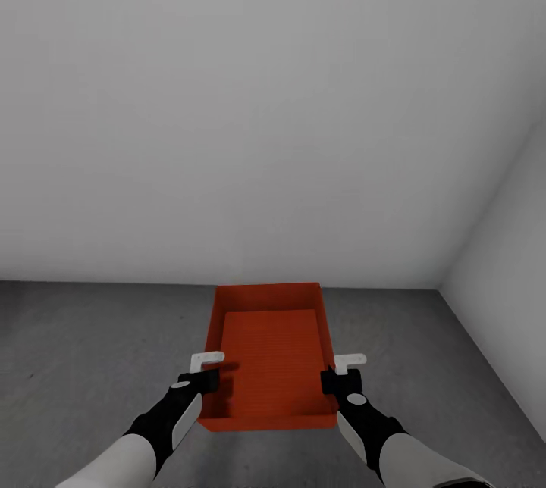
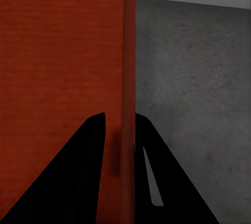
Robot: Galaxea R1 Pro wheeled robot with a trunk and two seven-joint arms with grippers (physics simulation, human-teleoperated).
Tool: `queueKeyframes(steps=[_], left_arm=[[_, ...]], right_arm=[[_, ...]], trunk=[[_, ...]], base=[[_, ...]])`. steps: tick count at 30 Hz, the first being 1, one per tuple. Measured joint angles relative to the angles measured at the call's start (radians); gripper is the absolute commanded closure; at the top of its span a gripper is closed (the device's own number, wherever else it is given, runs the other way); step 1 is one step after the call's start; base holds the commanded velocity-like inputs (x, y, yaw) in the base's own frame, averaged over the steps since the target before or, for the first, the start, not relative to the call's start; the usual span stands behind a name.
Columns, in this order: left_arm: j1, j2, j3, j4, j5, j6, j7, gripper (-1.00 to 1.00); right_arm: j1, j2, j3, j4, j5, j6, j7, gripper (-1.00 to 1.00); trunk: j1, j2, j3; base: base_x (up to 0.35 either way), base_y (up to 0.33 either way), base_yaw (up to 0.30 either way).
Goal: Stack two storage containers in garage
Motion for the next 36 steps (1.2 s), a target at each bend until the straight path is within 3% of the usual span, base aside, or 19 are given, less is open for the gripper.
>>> queueKeyframes(steps=[20,36], left_arm=[[0.000,0.000,0.000,0.000,-0.001,0.000,0.000,1.00],[0.000,0.000,0.000,0.000,-0.002,0.002,0.000,1.00]], right_arm=[[0.000,0.000,-0.002,0.001,0.000,-0.002,0.001,1.00],[0.000,0.000,0.001,0.001,-0.003,0.000,0.000,1.00]], trunk=[[0.000,0.000,-0.031],[0.000,0.000,-0.041]], base=[[0.000,0.000,-0.121],[0.000,0.000,-0.010]])
